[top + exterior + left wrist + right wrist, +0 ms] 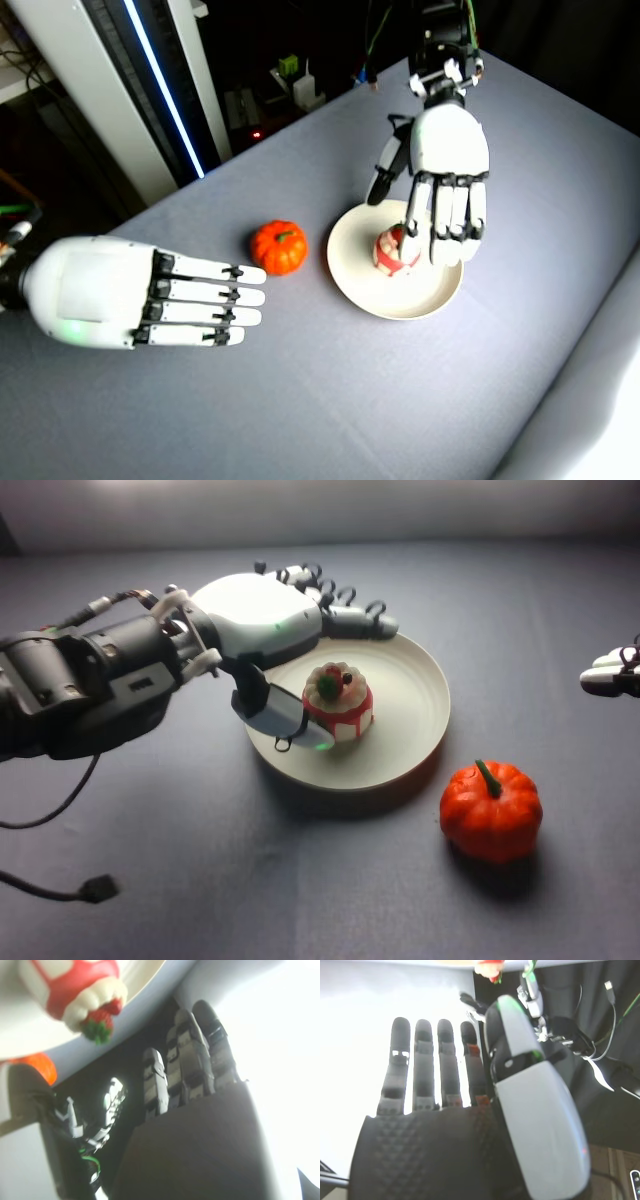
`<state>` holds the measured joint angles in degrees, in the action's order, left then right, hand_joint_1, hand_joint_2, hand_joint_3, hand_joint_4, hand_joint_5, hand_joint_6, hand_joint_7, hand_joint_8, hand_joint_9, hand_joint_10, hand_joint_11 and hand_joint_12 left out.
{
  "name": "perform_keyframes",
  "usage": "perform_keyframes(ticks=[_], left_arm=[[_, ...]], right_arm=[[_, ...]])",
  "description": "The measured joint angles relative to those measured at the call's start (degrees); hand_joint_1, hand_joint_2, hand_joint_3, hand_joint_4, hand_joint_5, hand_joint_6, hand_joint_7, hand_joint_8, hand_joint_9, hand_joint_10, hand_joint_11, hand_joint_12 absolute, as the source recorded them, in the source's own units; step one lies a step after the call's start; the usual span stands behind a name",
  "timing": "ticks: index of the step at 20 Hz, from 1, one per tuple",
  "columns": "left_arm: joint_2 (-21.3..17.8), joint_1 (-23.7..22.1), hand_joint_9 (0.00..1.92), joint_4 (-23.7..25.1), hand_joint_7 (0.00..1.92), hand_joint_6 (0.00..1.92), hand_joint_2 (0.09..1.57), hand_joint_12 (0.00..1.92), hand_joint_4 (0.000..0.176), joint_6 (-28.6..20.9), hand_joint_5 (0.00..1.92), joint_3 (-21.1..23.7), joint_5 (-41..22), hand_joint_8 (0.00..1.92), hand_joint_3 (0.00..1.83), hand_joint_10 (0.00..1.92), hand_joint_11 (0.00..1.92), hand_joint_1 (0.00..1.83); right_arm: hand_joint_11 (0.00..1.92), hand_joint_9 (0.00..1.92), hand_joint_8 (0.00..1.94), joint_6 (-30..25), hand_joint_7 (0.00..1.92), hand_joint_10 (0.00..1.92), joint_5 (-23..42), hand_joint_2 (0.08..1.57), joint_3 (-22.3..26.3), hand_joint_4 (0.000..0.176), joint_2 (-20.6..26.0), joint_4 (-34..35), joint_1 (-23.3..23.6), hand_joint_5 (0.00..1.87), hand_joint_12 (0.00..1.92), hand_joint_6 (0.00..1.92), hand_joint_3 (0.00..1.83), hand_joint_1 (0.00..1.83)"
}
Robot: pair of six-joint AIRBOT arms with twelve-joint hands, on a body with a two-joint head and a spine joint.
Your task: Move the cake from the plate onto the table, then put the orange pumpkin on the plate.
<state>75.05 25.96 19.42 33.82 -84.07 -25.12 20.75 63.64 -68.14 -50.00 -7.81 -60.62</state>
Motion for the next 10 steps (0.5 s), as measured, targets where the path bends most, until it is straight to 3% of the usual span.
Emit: perform_keyframes(ticks=[1,4,6,7,8,9,10], left_arm=[[0.79,0.0,0.5,0.11,0.56,0.01,0.93,1.06,0.134,0.0,0.45,-0.61,1.25,0.01,0.01,0.02,0.06,0.88],[2.19,0.07,0.63,-0.24,0.68,0.0,0.96,0.94,0.088,-0.02,0.57,-2.01,3.19,0.01,0.0,0.02,0.21,0.97],[2.38,0.2,0.85,-1.16,0.9,0.01,1.06,1.13,0.058,-0.07,0.77,-2.29,3.28,0.03,0.0,0.06,0.36,1.01],[2.38,0.31,0.96,-1.66,1.02,0.63,1.09,1.21,0.0,0.0,0.95,-2.29,2.99,0.82,0.0,0.09,0.48,1.2],[2.38,0.31,0.86,-2.14,0.91,0.64,1.05,1.71,0.0,-0.04,1.12,-2.29,2.64,1.16,0.0,1.11,0.66,1.19],[2.34,0.28,0.86,-2.78,0.95,0.72,1.06,1.81,0.0,-0.02,1.12,-2.14,1.51,1.13,0.0,1.53,0.84,1.19],[2.27,0.28,0.85,-3.02,0.99,0.54,1.09,1.65,0.0,-0.04,1.11,-2.03,1.18,1.19,0.0,1.26,0.76,1.25]], right_arm=[[0.07,0.39,0.01,-0.2,0.38,0.02,-0.04,1.31,-0.09,0.0,-0.13,0.02,0.0,0.43,1.04,0.01,0.0,0.99],[0.08,0.42,0.01,-0.63,0.41,0.02,-0.11,1.29,-0.39,0.0,-0.39,-0.66,0.0,0.47,1.04,0.01,0.0,1.07],[0.1,0.43,0.01,-0.66,0.43,0.01,-0.11,1.29,-0.42,0.0,-0.39,-0.37,0.0,0.48,1.04,0.01,0.0,1.07],[0.12,0.44,0.01,-0.72,0.44,0.02,-0.11,1.29,-0.42,0.0,-0.44,-0.35,0.0,0.49,1.04,0.01,0.0,1.07],[0.11,0.44,0.01,-0.81,0.44,0.01,-0.11,1.29,-0.42,0.0,-0.46,-0.42,0.0,0.49,1.04,0.01,0.0,1.07],[0.09,0.44,0.0,-0.98,0.45,0.01,-0.11,1.3,-0.42,0.0,-0.48,-0.44,0.02,0.49,1.07,0.0,0.0,1.07],[0.09,0.45,0.0,-0.98,0.46,0.01,-0.11,1.3,-0.44,0.0,-0.48,-0.42,0.0,0.49,1.07,0.0,0.0,1.04]])
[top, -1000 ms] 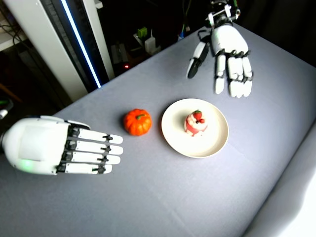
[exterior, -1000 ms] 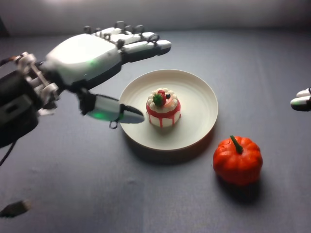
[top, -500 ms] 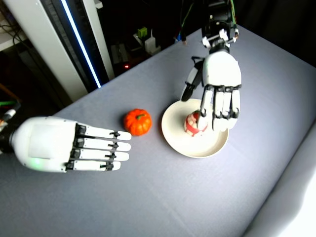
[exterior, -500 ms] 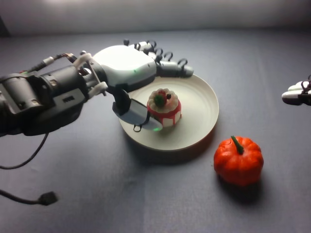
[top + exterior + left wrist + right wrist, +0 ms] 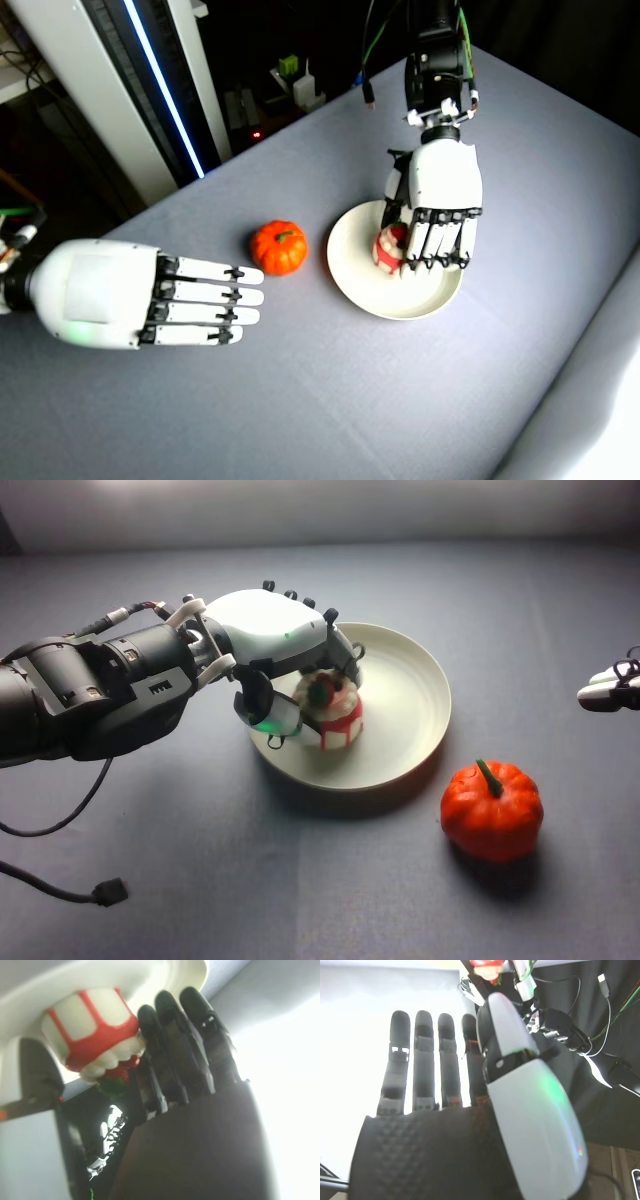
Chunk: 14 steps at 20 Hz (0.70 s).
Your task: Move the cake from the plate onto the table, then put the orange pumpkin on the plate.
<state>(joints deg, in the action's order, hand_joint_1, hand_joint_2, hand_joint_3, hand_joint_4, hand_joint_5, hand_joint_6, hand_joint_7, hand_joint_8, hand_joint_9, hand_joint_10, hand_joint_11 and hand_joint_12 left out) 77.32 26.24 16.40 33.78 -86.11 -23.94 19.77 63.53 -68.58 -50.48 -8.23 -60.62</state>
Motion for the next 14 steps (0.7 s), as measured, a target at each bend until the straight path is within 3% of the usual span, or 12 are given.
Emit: perform_keyframes(ticks=[1,2,3,4,6,9,10,11,12,13,14], left_arm=[[-0.42,0.0,0.85,-0.5,0.99,0.54,1.09,1.65,0.0,0.0,1.11,0.48,-0.52,1.19,0.0,1.26,0.76,1.25],[-1.49,0.0,0.95,-0.92,1.06,0.34,1.07,1.49,0.0,-0.02,1.2,1.57,-2.21,1.1,0.0,0.96,0.74,1.28],[-2.73,0.0,1.02,-1.2,1.09,0.19,1.05,1.51,0.0,-0.02,1.28,2.69,-3.72,1.06,0.0,1.0,0.81,1.29],[-4.57,-0.04,1.02,-1.46,1.09,0.19,1.05,1.51,0.0,-0.04,1.28,4.17,-5.57,1.06,0.0,1.0,0.81,1.29],[-10.8,1.29,1.02,-3.48,1.11,0.05,1.04,1.4,0.0,0.7,1.34,8.68,-11.41,1.0,0.0,0.76,0.75,1.29],[-18.45,6.14,0.96,-6.93,1.12,0.09,1.04,1.47,0.0,3.17,1.33,14.4,-16.79,0.98,0.0,0.91,0.74,1.29],[-21.2,9.77,0.85,-8.87,1.0,0.18,1.07,1.46,0.0,4.07,1.29,16.46,-18.56,1.17,0.01,0.97,0.66,1.28],[-22.62,12.07,0.85,-10.97,1.0,0.18,1.07,1.46,0.0,4.81,1.29,17.79,-19.71,1.17,0.01,0.97,0.66,1.28],[-24.79,15.8,0.83,-13.79,0.96,0.53,1.11,1.51,0.0,6.62,1.11,19.78,-20.94,1.21,0.0,1.18,0.72,1.28],[-25.83,17.97,0.83,-15.21,0.96,0.53,1.11,1.51,0.0,7.61,1.11,20.72,-21.51,1.21,0.0,1.18,0.72,1.28],[-26.53,20.48,0.92,-17.09,1.08,0.31,1.06,1.52,0.0,8.11,1.22,21.49,-22.32,1.06,0.0,1.04,0.67,1.28]], right_arm=[[0.09,0.45,0.0,-0.02,0.46,0.01,0.0,1.3,0.0,0.0,0.0,0.0,0.0,0.49,1.07,0.0,0.0,1.04],[0.11,0.46,0.0,-0.09,0.46,0.0,0.02,1.3,-0.02,0.0,0.0,0.0,0.02,0.49,1.04,0.0,0.0,1.03],[0.13,0.47,0.0,-0.09,0.47,0.0,0.0,1.3,-0.02,0.0,0.0,0.02,0.0,0.49,1.01,0.0,0.0,1.04],[0.13,0.47,0.0,-0.24,0.47,0.0,0.02,1.3,-0.02,0.0,0.0,0.02,0.0,0.49,1.01,0.0,0.0,1.04],[0.12,0.47,0.0,-0.48,0.47,0.0,0.04,1.3,-0.02,0.0,0.0,-0.04,0.0,0.48,1.0,0.0,0.0,1.06],[0.13,0.48,0.01,-0.59,0.49,0.01,0.0,1.3,-0.02,0.0,0.0,-0.26,0.0,0.49,1.0,0.0,0.0,1.05],[0.14,0.5,0.01,-0.66,0.51,0.01,0.02,1.29,-0.02,0.0,0.0,-0.28,0.0,0.5,1.0,0.01,0.0,1.06],[0.14,0.5,0.01,-0.68,0.51,0.01,0.02,1.29,-0.02,0.0,0.0,-0.28,0.0,0.5,1.0,0.01,0.0,1.06],[0.15,0.5,0.01,-0.68,0.51,0.01,0.04,1.29,-0.02,0.0,0.0,-0.44,0.0,0.5,1.0,0.01,0.0,1.06],[0.15,0.5,0.01,-0.7,0.51,0.01,0.0,1.29,-0.02,0.0,0.0,-0.42,0.0,0.5,1.0,0.01,0.0,1.06],[0.16,0.5,0.0,-0.98,0.5,0.0,0.0,1.29,-0.02,0.006,0.0,-0.42,0.0,0.5,0.97,0.0,0.0,1.03]])
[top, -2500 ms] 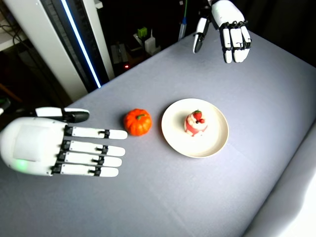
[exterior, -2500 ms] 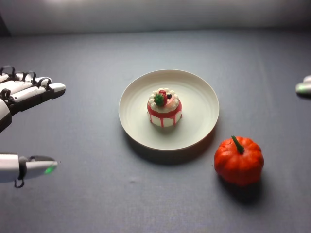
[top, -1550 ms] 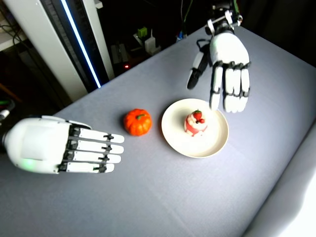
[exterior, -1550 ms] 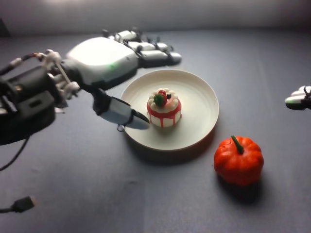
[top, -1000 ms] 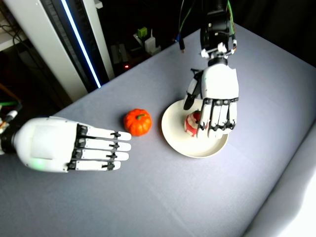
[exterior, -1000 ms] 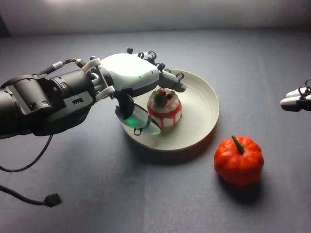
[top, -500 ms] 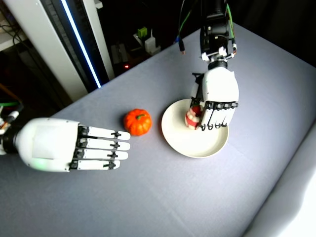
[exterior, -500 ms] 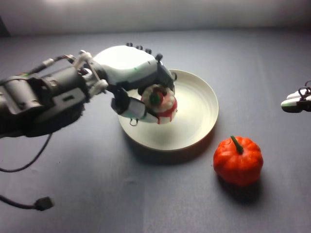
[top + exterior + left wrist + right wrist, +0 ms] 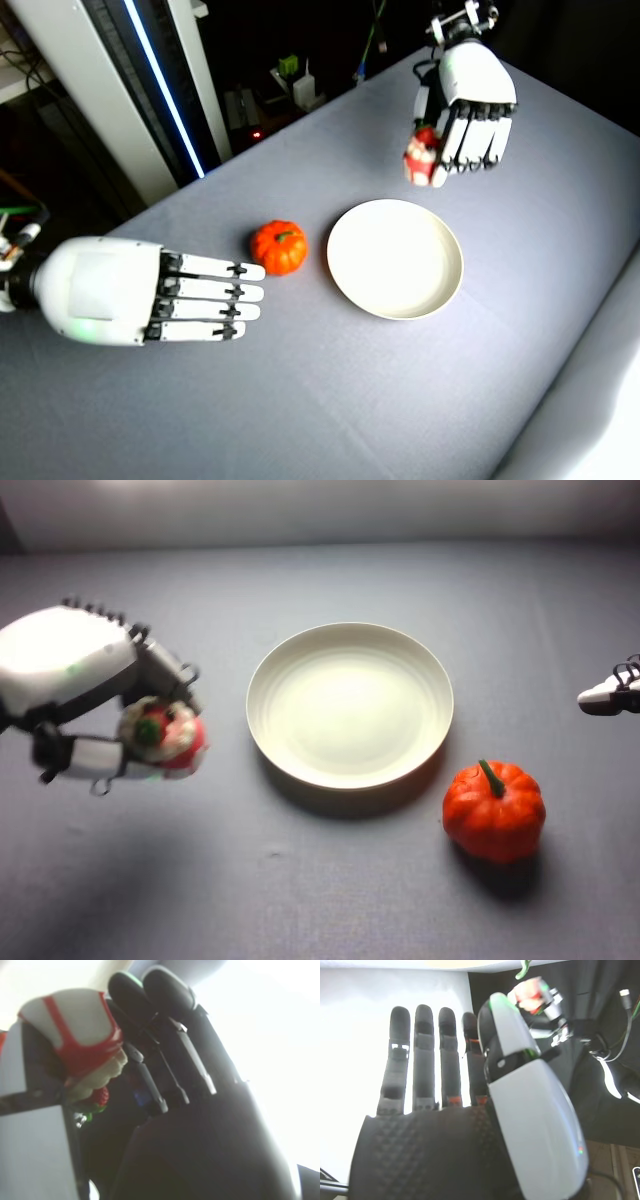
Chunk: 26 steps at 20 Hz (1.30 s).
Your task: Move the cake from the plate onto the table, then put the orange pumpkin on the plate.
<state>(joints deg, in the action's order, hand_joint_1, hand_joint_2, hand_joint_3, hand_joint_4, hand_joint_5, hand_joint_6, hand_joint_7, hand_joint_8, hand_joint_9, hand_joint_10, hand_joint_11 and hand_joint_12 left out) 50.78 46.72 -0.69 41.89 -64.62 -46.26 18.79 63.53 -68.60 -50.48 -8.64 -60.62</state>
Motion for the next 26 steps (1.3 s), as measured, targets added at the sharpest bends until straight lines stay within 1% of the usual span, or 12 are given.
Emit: perform_keyframes(ticks=[3,4,7,8,9,10,13,17,18,20,22,26], left_arm=[[-0.28,4.98,1.08,-2.91,1.15,0.03,1.03,1.37,0.0,1.31,1.39,1.38,-0.9,0.9,0.0,0.74,0.84,1.28],[-0.22,6.23,1.01,-4.13,1.04,0.01,1.06,1.49,0.0,2.47,1.35,1.92,-0.72,1.13,0.0,1.01,0.83,1.28],[0.28,8.81,0.97,-6.49,1.08,0.01,1.05,1.33,0.0,3.08,1.35,2.21,-0.9,1.06,0.0,0.95,0.79,1.29],[0.5,9.7,0.91,-7.69,1.02,0.0,1.0,1.14,0.0,3.13,1.05,2.21,-0.76,0.41,0.0,0.65,0.66,1.13],[0.55,10.01,0.91,-7.96,1.02,0.0,1.0,1.14,0.0,3.13,1.05,2.21,-0.74,0.41,0.0,0.65,0.66,1.13],[0.55,10.14,0.84,-8.24,0.89,0.0,0.96,0.8,0.0,3.1,0.77,2.32,-0.9,0.03,0.0,0.15,0.5,0.92],[0.55,10.19,0.6,-8.5,0.62,0.0,0.94,0.61,0.002,3.1,0.51,2.58,-1.86,0.0,0.0,0.0,0.31,0.75],[-0.13,11.52,0.51,-9.33,0.53,0.0,0.92,0.85,0.015,3.13,0.45,4.79,-5.88,0.0,0.0,0.0,0.14,0.73],[-0.92,12.31,0.55,-9.22,0.54,0.0,0.92,0.94,0.005,3.13,0.47,5.7,-7.34,0.0,0.0,0.01,0.17,0.7],[-2.03,13.16,0.55,-9.31,0.53,0.0,0.9,1.06,0.013,3.13,0.47,6.84,-9.79,0.0,0.0,0.0,0.12,0.67],[-2.82,13.88,0.55,-9.42,0.51,0.0,0.88,1.12,0.014,2.97,0.47,7.67,-12.13,0.0,0.0,0.0,0.11,0.69],[-4.04,15.56,0.41,-8.94,0.39,0.0,0.85,1.07,0.008,1.14,0.35,9.46,-18.64,0.0,0.0,0.0,0.0,0.78]], right_arm=[[0.14,0.49,0.0,-0.39,0.49,0.0,-0.02,1.27,0.0,0.0,0.0,-0.26,0.0,0.53,0.92,0.0,0.0,1.12],[0.15,0.49,0.0,-0.57,0.49,0.0,0.0,1.27,0.0,0.0,0.0,-0.44,0.0,0.54,0.89,0.0,0.0,1.14],[0.14,0.46,0.0,-0.59,0.49,0.0,0.0,1.27,0.0,0.0,0.0,-0.55,0.0,0.56,0.82,0.0,0.0,1.1],[0.07,0.41,0.0,-0.57,0.47,0.0,-0.02,1.27,0.0,0.0,0.0,-0.66,0.0,0.55,0.78,0.0,0.0,1.05],[0.07,0.41,0.0,-0.57,0.47,0.0,-0.07,1.27,-0.02,0.0,0.0,-0.96,0.24,0.55,0.78,0.0,0.0,1.05],[0.05,0.41,0.0,-0.61,0.47,0.0,-0.22,1.26,-0.11,0.0,0.0,-1.55,0.5,0.55,0.78,0.01,0.0,1.0],[0.03,0.39,0.0,-0.63,0.43,0.0,-1.14,1.19,-0.24,0.0,-0.02,-4.0,3.17,0.54,0.74,0.0,0.0,1.07],[0.03,0.35,0.0,-0.63,0.38,0.0,-5.33,1.05,-0.81,0.0,-1.18,-12.37,10.56,0.51,0.81,0.0,0.0,1.13],[0.0,0.31,0.0,-0.79,0.32,0.01,-7.58,0.98,-0.85,0.03,-1.88,-16.35,13.64,0.43,0.97,0.0,0.0,1.07],[0.0,0.38,0.0,-2.21,0.31,0.01,-9.97,0.9,-1.22,0.064,-3.3,-21.94,17.22,0.36,1.26,0.0,0.0,1.01],[0.01,0.4,0.0,-4.17,0.29,0.01,-12.09,0.89,-1.95,0.071,-4.61,-26.53,18.99,0.35,1.33,0.0,0.0,0.94],[0.2,0.52,0.0,-5.66,0.34,0.01,-17.27,0.85,-3.1,0.053,-7.02,-33.22,21.22,0.43,1.12,0.0,0.0,1.0]])
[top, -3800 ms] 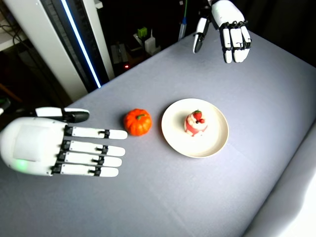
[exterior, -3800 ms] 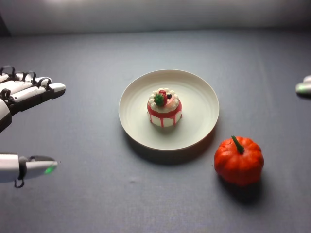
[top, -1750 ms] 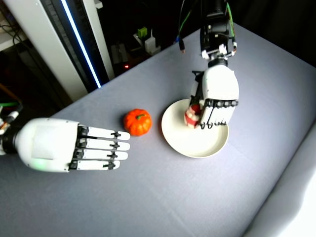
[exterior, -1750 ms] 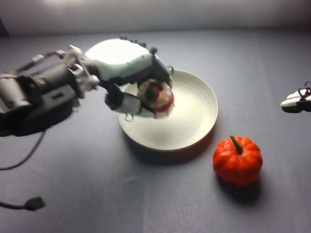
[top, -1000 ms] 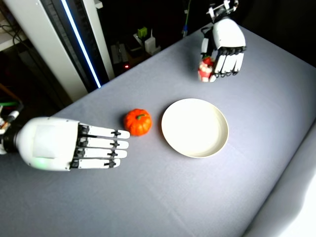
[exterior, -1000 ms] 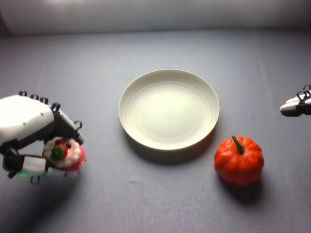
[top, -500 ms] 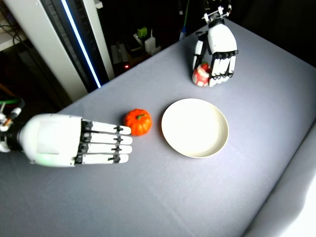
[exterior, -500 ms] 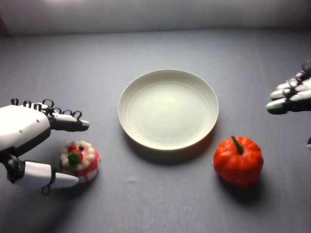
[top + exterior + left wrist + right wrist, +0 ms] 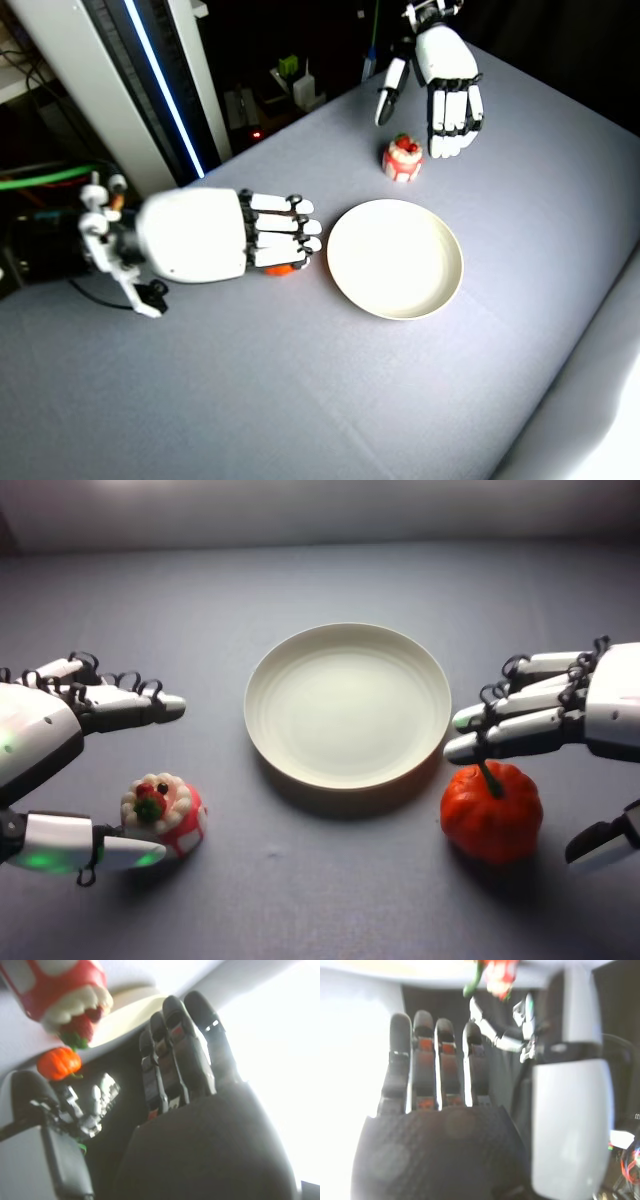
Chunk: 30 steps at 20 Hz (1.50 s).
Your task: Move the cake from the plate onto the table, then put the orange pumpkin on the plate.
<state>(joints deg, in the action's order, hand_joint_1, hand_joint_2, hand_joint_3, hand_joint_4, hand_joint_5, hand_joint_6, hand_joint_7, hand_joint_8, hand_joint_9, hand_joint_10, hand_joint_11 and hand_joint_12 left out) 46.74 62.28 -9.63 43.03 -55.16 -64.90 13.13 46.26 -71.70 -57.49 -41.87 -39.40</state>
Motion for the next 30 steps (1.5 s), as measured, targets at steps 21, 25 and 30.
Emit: perform_keyframes(ticks=[21,25,30], left_arm=[[-0.48,4.15,0.45,-1.79,0.41,0.0,0.87,0.97,0.041,-2.6,0.39,1.05,-7.08,0.0,0.0,0.0,0.11,0.77],[-0.46,4.37,0.27,-1.73,0.19,0.0,0.9,0.7,0.023,-2.67,0.11,1.36,-8.0,0.0,0.0,0.0,0.06,0.73],[0.59,4.39,0.26,-2.14,0.17,0.01,0.89,0.45,0.022,-3.13,0.11,1.33,-7.69,0.01,0.0,0.01,0.18,0.71]], right_arm=[[0.92,0.81,1.73,0.63,0.64,1.66,-2.34,1.29,-6.36,0.0,-5.31,0.63,12.52,0.73,1.8,1.23,0.0,1.17],[0.87,0.87,1.29,0.81,0.93,1.28,-5.03,1.17,-12.39,0.0,-14.43,1.18,15.08,0.81,1.52,1.05,0.0,1.24],[0.64,0.65,0.08,0.52,0.48,0.47,-10.21,1.05,-17.88,0.016,-20.98,1.57,15.69,0.32,1.1,0.0,0.0,0.73]])
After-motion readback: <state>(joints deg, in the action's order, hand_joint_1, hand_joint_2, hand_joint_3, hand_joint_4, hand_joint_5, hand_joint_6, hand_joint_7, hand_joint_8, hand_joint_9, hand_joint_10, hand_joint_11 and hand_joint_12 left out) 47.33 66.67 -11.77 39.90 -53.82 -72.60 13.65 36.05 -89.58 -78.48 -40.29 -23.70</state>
